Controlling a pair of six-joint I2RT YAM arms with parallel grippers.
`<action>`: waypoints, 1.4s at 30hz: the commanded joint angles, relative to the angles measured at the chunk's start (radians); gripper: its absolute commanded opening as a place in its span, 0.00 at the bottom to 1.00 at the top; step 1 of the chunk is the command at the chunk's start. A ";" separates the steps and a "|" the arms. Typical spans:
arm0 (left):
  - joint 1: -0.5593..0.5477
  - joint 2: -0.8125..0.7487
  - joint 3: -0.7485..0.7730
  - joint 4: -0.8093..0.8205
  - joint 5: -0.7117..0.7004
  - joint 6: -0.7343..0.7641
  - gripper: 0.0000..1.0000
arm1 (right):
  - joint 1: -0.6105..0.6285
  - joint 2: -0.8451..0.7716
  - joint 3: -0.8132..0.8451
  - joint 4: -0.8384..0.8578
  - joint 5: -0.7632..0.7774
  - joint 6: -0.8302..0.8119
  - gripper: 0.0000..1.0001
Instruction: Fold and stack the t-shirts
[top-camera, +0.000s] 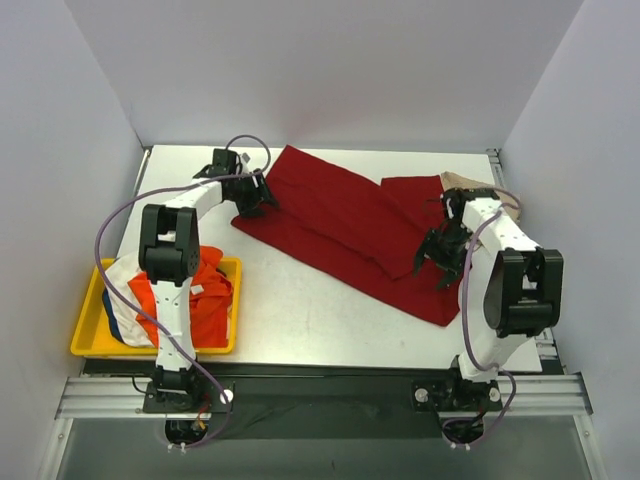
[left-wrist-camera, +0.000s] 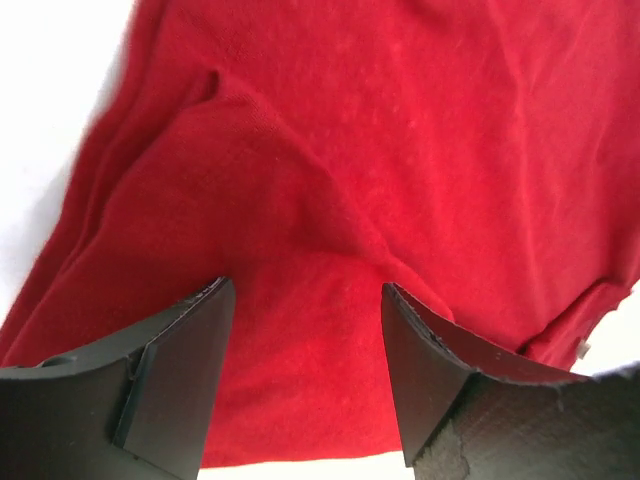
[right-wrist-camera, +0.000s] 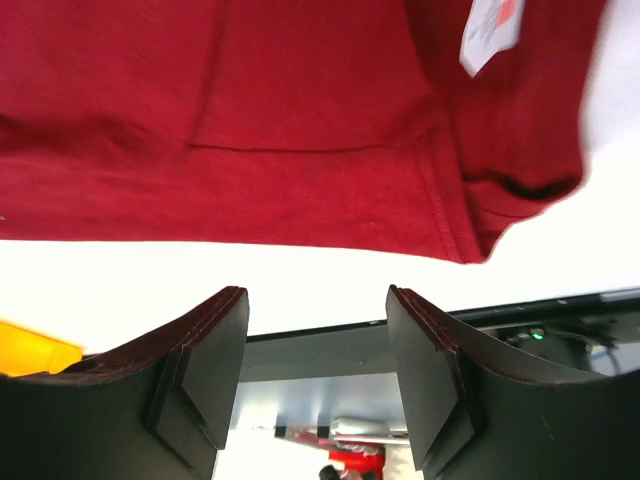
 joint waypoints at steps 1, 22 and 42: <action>0.015 -0.048 -0.079 0.210 0.064 -0.079 0.71 | 0.012 -0.045 -0.127 0.075 -0.080 0.047 0.57; 0.088 -0.187 -0.365 0.120 -0.005 0.057 0.74 | 0.173 0.048 -0.355 0.119 0.042 0.173 0.54; 0.121 -0.414 -0.536 0.071 -0.021 0.145 0.79 | 0.353 -0.127 -0.202 0.026 0.046 0.270 0.54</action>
